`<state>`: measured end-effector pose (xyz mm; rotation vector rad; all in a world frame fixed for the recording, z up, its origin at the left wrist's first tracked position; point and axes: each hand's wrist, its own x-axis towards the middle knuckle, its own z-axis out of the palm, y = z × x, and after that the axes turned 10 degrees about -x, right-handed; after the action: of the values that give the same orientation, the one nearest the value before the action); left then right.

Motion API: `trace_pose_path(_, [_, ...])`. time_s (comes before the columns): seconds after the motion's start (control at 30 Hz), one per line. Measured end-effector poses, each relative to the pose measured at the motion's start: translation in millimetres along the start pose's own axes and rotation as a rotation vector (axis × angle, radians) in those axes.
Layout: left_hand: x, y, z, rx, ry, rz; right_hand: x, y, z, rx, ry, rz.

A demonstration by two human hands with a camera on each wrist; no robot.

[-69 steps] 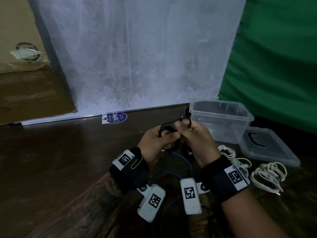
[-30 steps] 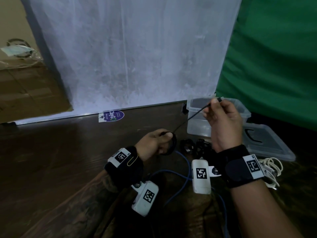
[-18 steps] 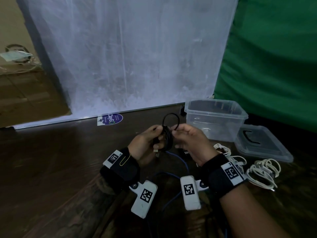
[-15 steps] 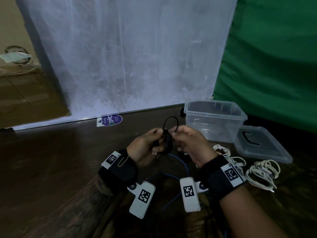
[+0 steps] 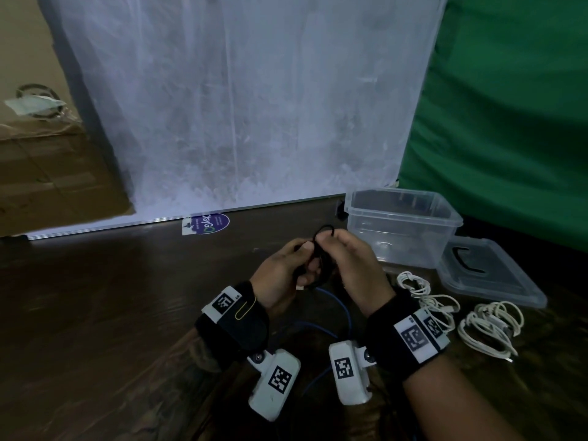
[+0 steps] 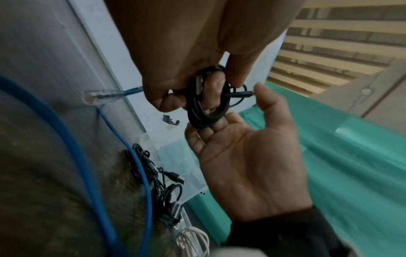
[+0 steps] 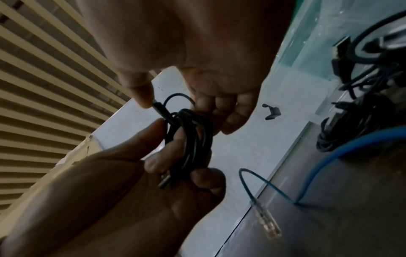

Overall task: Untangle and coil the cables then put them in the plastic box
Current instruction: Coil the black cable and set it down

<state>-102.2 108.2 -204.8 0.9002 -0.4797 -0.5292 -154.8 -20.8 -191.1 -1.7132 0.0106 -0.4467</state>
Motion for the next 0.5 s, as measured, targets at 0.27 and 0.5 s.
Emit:
trace_pose_path(0.27, [0.8, -8.3, -0.4, 0.055, -0.088, 0.046, 9.6, 7.7, -14.0, -0.147, 0.253, -0.18])
trace_pose_path(0.5, [3.9, -2.5, -8.2, 0.184, 0.008, 0.182, 7.3, 5.8, -7.7, 0.39, -0.052, 0.141])
